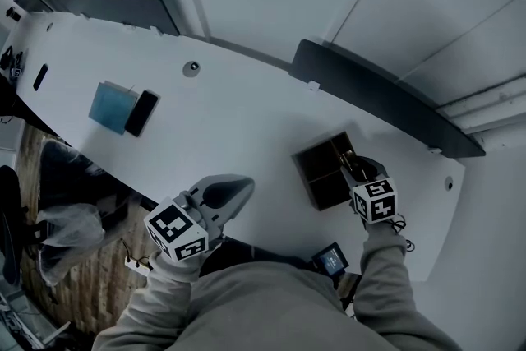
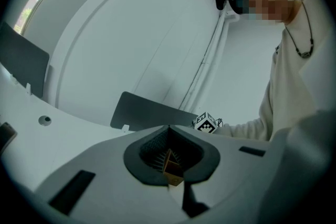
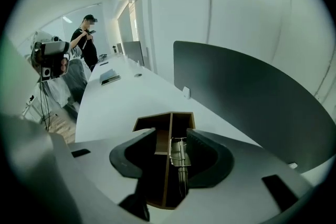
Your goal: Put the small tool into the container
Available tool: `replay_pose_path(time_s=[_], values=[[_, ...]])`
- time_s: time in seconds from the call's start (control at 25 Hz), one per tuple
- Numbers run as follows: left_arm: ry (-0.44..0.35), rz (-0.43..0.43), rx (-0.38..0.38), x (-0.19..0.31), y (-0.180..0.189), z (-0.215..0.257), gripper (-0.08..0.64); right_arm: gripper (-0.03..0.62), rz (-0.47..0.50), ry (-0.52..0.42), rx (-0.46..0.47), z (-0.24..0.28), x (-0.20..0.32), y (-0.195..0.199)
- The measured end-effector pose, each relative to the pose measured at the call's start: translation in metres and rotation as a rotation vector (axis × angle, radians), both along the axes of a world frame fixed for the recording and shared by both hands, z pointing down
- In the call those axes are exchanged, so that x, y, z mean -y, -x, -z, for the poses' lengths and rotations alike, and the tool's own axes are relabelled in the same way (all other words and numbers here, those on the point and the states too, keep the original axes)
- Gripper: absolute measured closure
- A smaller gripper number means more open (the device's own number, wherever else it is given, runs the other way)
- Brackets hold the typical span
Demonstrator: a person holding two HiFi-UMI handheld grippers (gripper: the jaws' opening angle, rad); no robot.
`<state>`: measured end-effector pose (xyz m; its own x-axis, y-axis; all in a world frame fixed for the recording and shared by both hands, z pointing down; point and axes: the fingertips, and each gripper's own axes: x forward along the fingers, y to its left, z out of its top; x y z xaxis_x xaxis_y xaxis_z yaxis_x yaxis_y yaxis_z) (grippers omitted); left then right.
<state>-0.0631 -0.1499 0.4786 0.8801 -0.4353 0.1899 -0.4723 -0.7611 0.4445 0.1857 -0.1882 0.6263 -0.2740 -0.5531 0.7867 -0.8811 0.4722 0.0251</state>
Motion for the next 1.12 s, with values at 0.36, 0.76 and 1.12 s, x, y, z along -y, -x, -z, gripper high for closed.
replay_pose_path(time_s=[0.36, 0.76, 1.12], values=[[0.005, -0.052, 0.009, -0.011, -0.007, -0.001, 0.558, 0.436, -0.003, -0.016, -0.024, 0.006, -0.008, -0.005], [-0.016, -0.086, 0.017, -0.021, -0.014, 0.007, 0.558, 0.437, -0.011, -0.043, -0.001, 0.019, -0.021, -0.005], [-0.039, -0.122, 0.039, -0.030, -0.022, 0.012, 0.560, 0.552, -0.023, -0.054, 0.078, 0.028, -0.039, -0.003]])
